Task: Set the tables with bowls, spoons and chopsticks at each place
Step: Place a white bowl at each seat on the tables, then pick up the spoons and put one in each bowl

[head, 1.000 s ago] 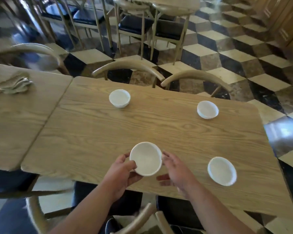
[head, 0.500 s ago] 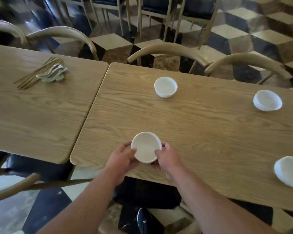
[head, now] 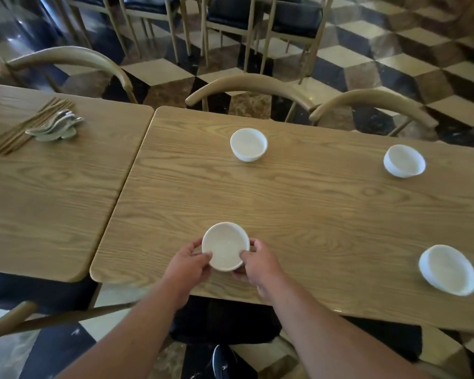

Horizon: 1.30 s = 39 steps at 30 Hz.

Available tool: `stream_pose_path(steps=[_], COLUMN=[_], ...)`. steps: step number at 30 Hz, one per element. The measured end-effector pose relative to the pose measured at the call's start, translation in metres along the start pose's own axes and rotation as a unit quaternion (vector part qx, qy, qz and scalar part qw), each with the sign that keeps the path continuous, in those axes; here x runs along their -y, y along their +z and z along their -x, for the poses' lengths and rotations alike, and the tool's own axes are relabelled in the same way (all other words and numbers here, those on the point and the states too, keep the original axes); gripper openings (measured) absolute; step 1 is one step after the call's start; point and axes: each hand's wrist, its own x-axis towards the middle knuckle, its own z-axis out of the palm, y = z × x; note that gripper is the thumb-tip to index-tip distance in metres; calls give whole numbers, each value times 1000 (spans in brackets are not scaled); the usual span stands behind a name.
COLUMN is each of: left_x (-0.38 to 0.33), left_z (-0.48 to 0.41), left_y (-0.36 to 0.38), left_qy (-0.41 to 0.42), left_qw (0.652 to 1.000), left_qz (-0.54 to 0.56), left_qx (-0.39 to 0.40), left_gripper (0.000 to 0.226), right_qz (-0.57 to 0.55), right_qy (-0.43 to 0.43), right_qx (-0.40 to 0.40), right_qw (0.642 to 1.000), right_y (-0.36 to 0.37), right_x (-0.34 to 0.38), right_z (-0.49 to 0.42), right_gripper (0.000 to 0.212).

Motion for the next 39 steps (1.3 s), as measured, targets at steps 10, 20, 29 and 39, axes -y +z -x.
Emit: stream_pose_path(steps=[10, 20, 29, 39], left_x=[-38, -7, 94, 163], left_z=[137, 374, 562, 594], left_y=[140, 467, 707, 843], left_qy=[253, 474, 578, 563], left_qw=[812, 573, 457, 423], left_qz=[-523, -657, -644, -664], left_qx=[-51, 123, 204, 252], left_gripper=[30, 78, 91, 90], right_qz=[381, 397, 322, 277], right_qy=[-217, -219, -110, -19], right_qx=[-116, -362, -500, -523], right_qw=[891, 815, 797, 806], right_y=[-194, -549, -791, -896], right_x=[-14, -96, -232, -298], right_z=[125, 349, 550, 562], right_gripper=[41, 86, 81, 83])
